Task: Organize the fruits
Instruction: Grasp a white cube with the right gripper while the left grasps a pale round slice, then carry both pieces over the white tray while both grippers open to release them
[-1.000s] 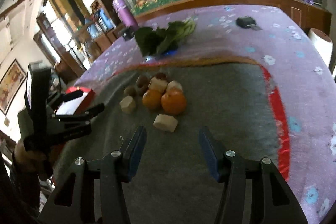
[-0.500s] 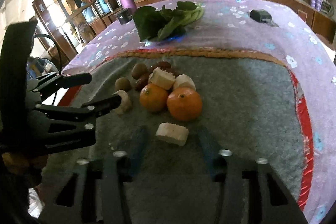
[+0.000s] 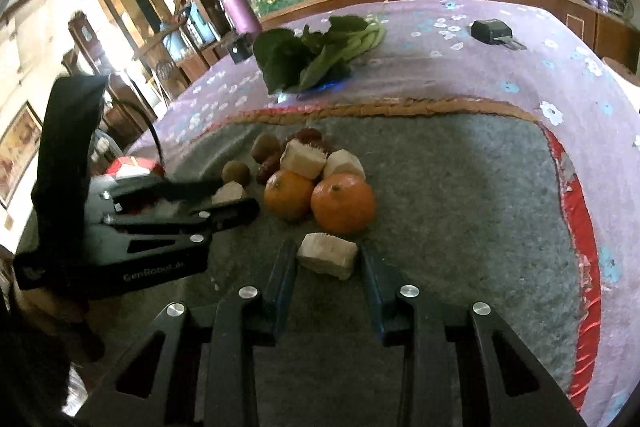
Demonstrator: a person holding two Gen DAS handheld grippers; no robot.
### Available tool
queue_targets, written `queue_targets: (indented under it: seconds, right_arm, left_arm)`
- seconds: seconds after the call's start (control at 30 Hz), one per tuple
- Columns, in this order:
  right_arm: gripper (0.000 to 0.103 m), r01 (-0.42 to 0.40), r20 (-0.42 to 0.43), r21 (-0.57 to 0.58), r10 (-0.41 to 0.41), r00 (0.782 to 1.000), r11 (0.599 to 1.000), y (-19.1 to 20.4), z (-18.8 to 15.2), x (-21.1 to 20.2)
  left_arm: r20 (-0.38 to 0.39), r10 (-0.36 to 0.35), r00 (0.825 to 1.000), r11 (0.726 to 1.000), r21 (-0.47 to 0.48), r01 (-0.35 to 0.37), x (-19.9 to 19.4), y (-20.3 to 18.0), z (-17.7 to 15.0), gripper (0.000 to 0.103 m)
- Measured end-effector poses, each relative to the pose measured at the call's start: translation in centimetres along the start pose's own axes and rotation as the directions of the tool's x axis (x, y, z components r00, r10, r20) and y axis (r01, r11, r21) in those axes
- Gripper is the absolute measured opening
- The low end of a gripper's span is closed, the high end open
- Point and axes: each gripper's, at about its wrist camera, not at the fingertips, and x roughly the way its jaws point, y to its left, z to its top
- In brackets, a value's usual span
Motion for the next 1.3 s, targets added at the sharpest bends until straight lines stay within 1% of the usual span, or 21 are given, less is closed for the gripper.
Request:
queue_targets:
  seconds: [0.13, 0.23, 0.33, 0.43, 0.53, 0.6, 0.7, 0.77, 0.87, 0.97, 1.03, 1.07, 1.1, 1.13, 1.17, 1.2, 1.3]
  right_arm:
    - [0.032, -0.035, 0.027, 0.040, 0.034, 0.999, 0.999, -0.5, 0.2, -0.5]
    - [0.032, -0.052, 0.023, 0.056, 0.051, 0.998, 0.997, 0.0, 0.3, -0.6]
    - [0.032, -0.053, 0.013, 0.009, 0.053, 0.998, 0.999, 2.5, 0.9, -0.7]
    - [0.032, -0.108, 0.002, -0.064, 0.108, 0.994, 0.992, 6.5, 1.9, -0.3]
    - [0.032, -0.164, -0.024, -0.147, 0.162, 0.986, 0.975, 11.5, 2.9, 1.2]
    - [0.032, -0.214, -0.060, -0.193, 0.207, 0.977, 0.957, 15.2, 3.2, 2.8]
    - [0.031, -0.278, -0.105, -0.246, 0.260, 0.960, 0.928, 20.3, 3.0, 5.3]
    - [0.031, -0.315, -0.131, -0.260, 0.290, 0.948, 0.913, 23.0, 2.8, 6.8]
    - [0.031, -0.333, -0.166, -0.286, 0.296, 0.941, 0.898, 26.3, 1.8, 8.7]
    - [0.032, -0.337, -0.188, -0.290, 0.292, 0.938, 0.896, 28.3, 1.1, 10.4]
    - [0.035, -0.329, -0.202, -0.295, 0.277, 0.939, 0.897, 29.0, 0.7, 11.1]
    - [0.035, -0.332, -0.208, -0.299, 0.279, 0.938, 0.895, 29.3, 0.6, 11.2]
    - [0.035, -0.339, -0.204, -0.298, 0.288, 0.936, 0.892, 29.4, 0.6, 10.9]
    - [0.036, -0.346, -0.198, -0.290, 0.297, 0.934, 0.892, 29.1, 0.7, 10.5]
    - [0.042, -0.356, -0.189, -0.274, 0.312, 0.931, 0.894, 28.7, 1.0, 9.9]
    - [0.047, -0.363, -0.171, -0.261, 0.327, 0.929, 0.895, 28.0, 1.3, 9.4]
    - [0.051, -0.343, -0.105, -0.241, 0.327, 0.939, 0.908, 26.0, 1.7, 7.3]
  left_arm:
    - [0.041, 0.005, 0.999, 1.000, 0.004, -0.005, -1.2, 0.0, -0.5, 0.025]
    - [0.092, 0.033, 0.995, 0.999, -0.011, -0.032, -3.7, 0.8, -1.2, 0.025]
    - [0.142, 0.071, 0.987, 0.996, -0.059, -0.063, -6.9, 2.7, -2.5, 0.025]
    - [0.173, 0.126, 0.977, 0.984, -0.148, -0.101, -10.1, 5.7, -5.1, 0.025]
    - [0.165, 0.216, 0.962, 0.958, -0.228, -0.176, -12.5, 9.1, -8.2, 0.025]
    - [0.151, 0.270, 0.951, 0.933, -0.285, -0.219, -14.1, 11.5, -10.6, 0.025]
    - [0.127, 0.319, 0.939, 0.905, -0.336, -0.262, -15.6, 14.0, -13.1, 0.026]
    - [0.109, 0.350, 0.930, 0.886, -0.360, -0.292, -15.8, 15.3, -14.2, 0.026]
    - [0.071, 0.393, 0.917, 0.856, -0.392, -0.337, -15.5, 17.1, -15.5, 0.026]
    - [0.039, 0.403, 0.915, 0.838, -0.417, -0.351, -14.9, 18.4, -16.2, 0.026]
    - [0.018, 0.413, 0.911, 0.825, -0.430, -0.366, -14.6, 18.7, -16.4, 0.026]
    - [0.008, 0.420, 0.908, 0.818, -0.436, -0.375, -14.5, 18.8, -16.3, 0.027]
    - [0.004, 0.428, 0.904, 0.812, -0.441, -0.383, -14.7, 18.9, -16.4, 0.035]
    - [-0.001, 0.439, 0.898, 0.804, -0.446, -0.394, -14.9, 18.8, -16.4, 0.050]
    - [0.000, 0.450, 0.893, 0.797, -0.451, -0.402, -15.1, 18.8, -16.5, 0.056]
    - [0.012, 0.455, 0.890, 0.797, -0.452, -0.401, -15.4, 18.5, -16.3, 0.063]
    - [0.052, 0.446, 0.894, 0.819, -0.428, -0.383, -16.0, 17.3, -15.9, 0.064]
